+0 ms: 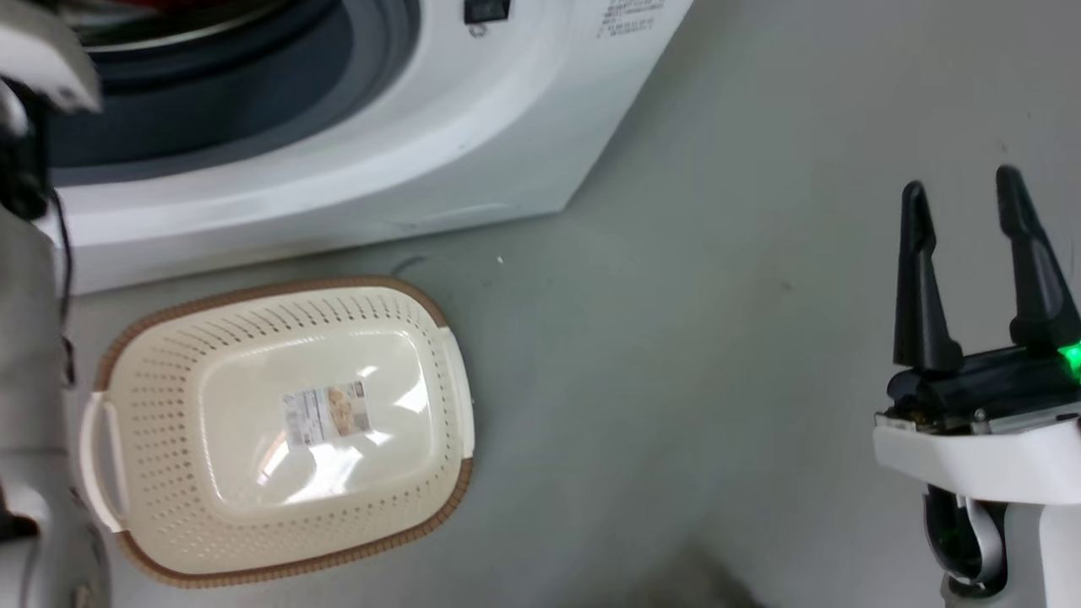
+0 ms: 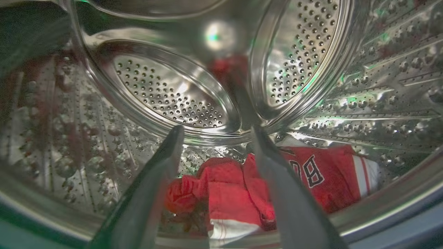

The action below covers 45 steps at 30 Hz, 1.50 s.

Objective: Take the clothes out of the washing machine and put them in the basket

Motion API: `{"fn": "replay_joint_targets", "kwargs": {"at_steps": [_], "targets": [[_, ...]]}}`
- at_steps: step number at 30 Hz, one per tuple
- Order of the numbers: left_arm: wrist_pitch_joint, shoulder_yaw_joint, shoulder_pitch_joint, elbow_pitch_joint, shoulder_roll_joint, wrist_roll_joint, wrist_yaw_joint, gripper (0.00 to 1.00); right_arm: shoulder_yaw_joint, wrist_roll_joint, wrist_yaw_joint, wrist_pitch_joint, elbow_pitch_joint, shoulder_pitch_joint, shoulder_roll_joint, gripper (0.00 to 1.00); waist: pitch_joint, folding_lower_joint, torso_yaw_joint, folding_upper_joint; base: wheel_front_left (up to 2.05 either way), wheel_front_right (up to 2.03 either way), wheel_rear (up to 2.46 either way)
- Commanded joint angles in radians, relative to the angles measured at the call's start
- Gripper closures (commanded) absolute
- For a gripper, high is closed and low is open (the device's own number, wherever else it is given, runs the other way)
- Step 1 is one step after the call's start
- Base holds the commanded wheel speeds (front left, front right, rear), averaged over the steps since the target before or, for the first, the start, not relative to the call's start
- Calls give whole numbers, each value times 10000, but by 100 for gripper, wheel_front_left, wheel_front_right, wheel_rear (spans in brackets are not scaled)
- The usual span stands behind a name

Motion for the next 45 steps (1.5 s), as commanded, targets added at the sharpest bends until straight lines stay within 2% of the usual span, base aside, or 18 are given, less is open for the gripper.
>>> {"fn": "replay_joint_targets", "kwargs": {"at_steps": [1,6,7,12,20,28,35,42,43,44,45], "targets": [[350,-98,-588,275,151,87,-78,0,-34,70,-7,-21,-101,-269,6,0,785,-2,-349,-1,0,0,0],[1681,-412,-2049,955,683,279,-237,0,-7,220,-7,-21,-238,-571,5,0,1451,-2,-474,-1,0,0,0],[1681,-412,-2049,955,683,279,-237,0,-7,220,-7,-21,-238,-571,5,0,1451,-2,-474,-1,0,0,0],[3267,-747,-3251,1549,1162,442,-395,0,41,381,-7,-21,-380,-856,5,0,2067,-2,-606,-1,0,0,0],[6410,-1338,-5176,2108,1759,268,-613,0,30,604,-7,-21,-613,-1247,3,0,3037,-2,-804,-1,0,0,0],[9477,-2306,-6499,2306,2460,-53,-627,0,206,981,-7,-21,-889,-1432,3,0,3798,-2,-1275,-1,0,0,0],[9846,-2960,-6350,2080,3106,-317,-631,0,358,1247,-7,-21,-1058,-1421,8,0,4170,-2,-1612,-1,0,0,0],[10007,-3246,-6278,1980,3224,-557,-633,0,379,1322,-7,-21,-1095,-1383,5,0,4297,-2,-1663,-1,0,0,0],[9984,-3332,-6241,1957,3237,-535,-633,14,386,1311,-7,-23,-1078,-1389,5,0,4286,-2,-1654,-1,0,0,0],[9882,-3405,-6218,1897,3283,-481,-634,93,384,1302,-7,-23,-1052,-1402,5,0,4270,-2,-1644,-1,0,0,0],[9782,-3431,-6172,1867,3307,-505,-632,100,371,1296,-7,-23,-1029,-1419,5,0,4234,-2,-1625,-1,0,0,0]]}}
